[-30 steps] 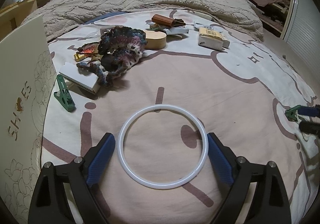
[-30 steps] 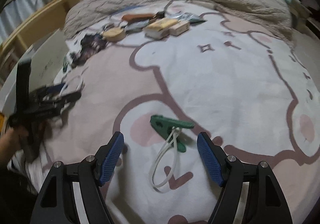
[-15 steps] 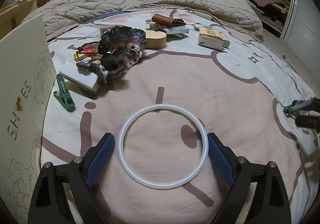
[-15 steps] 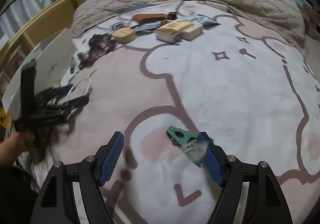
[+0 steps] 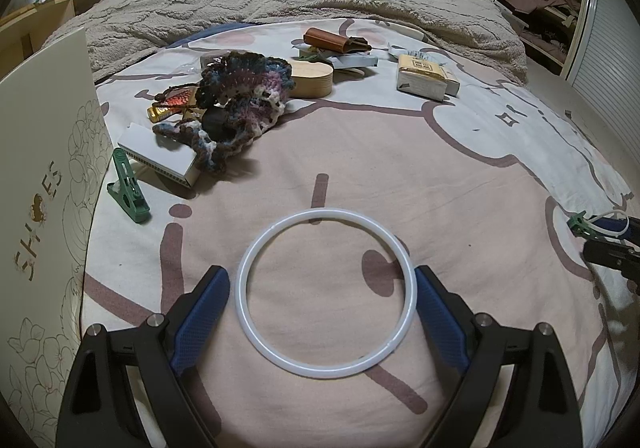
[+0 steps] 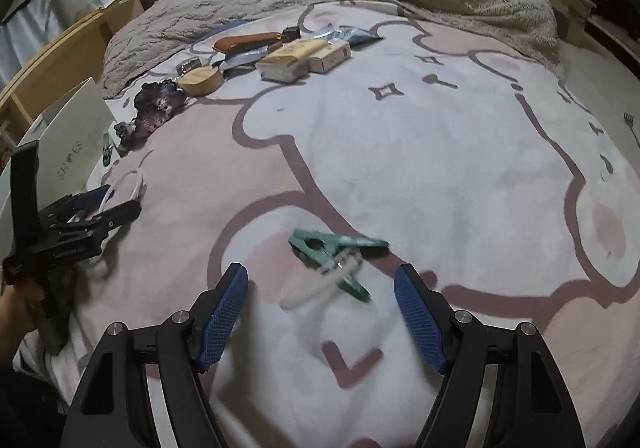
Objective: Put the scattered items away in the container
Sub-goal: 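Grasp the green clothespin with white cord using the right gripper, then carry the ring and clothespin toward the white box with both grippers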
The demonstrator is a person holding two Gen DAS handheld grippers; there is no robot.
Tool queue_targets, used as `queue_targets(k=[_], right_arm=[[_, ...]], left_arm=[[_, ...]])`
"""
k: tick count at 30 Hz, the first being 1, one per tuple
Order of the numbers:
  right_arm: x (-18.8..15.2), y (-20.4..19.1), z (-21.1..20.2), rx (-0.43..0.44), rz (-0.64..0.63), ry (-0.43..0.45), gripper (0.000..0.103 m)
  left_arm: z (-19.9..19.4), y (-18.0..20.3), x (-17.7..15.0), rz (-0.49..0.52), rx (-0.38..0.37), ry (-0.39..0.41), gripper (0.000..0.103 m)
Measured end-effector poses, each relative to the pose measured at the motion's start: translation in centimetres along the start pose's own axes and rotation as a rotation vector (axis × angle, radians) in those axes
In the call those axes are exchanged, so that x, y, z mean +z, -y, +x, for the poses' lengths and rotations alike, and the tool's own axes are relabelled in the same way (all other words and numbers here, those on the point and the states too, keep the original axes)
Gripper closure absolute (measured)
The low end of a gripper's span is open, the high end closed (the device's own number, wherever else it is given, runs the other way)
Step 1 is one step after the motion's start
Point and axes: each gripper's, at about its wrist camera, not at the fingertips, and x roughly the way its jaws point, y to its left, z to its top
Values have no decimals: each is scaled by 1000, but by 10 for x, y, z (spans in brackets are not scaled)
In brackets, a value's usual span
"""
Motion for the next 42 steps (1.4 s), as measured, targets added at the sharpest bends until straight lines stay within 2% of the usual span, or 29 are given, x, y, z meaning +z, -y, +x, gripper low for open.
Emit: queue_targets(k=[3,8,19,27,31,42], right_arm=[[3,-7,6,0,-13,21,27],[5,-14,14,-33,-44,41,40],[14,-4,19,-11,24,56,55],[13,-4,22,-3,16,69,56],[11,-4,23,-1,8,78,56],[8,-2,23,17,7,101,55]], left_arm=[[0,0,0,-1,-1,1,11],[0,0,0,0,0,0,11],[0,0,0,0,0,0,11],[-1,0,0,-5,-4,4,11],[-2,-6,0,-34,-17,12,18],[-8,-6,0,-45,-19,23,19]])
